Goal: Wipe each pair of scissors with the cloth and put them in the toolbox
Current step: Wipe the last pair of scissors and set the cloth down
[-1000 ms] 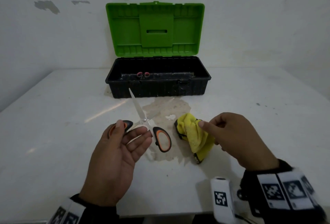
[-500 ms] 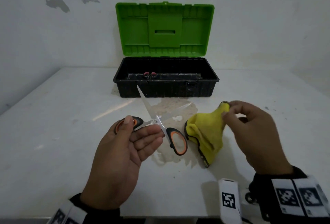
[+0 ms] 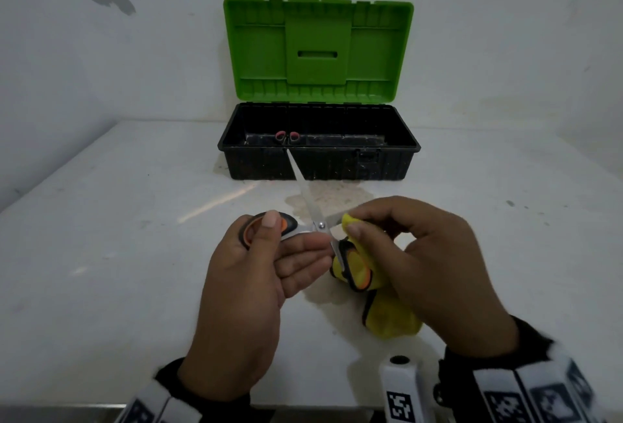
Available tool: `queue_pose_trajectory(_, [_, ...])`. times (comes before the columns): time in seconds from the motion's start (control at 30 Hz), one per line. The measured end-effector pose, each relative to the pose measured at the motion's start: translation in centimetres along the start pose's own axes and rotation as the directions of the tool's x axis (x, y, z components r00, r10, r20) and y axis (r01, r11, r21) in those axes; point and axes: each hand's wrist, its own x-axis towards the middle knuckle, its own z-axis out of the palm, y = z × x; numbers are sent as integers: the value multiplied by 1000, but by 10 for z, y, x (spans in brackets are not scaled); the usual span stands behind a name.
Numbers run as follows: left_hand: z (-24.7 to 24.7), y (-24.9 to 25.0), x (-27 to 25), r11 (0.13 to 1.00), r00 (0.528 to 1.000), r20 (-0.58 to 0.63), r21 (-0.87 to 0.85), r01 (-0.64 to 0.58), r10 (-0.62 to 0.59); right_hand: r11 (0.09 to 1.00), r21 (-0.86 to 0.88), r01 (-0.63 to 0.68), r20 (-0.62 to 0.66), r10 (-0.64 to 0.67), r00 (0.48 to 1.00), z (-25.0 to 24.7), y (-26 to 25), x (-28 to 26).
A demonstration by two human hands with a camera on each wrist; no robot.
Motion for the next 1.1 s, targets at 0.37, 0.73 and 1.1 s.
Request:
queue_pose_trajectory(0.37, [-2, -2, 3, 998, 999, -10, 54, -46, 47, 923, -258, 286, 44, -284, 958, 25, 9, 5])
queue_pose_trajectory(0.73, [-3, -10, 7, 999, 999, 2, 35, 38, -38, 969, -205, 137, -48, -150, 987, 11, 5, 6])
queue_pose_trajectory(1.1, [-2, -11, 4, 999, 999, 15, -15, -38, 38, 981, -193, -32, -113, 10, 994, 21, 2, 3])
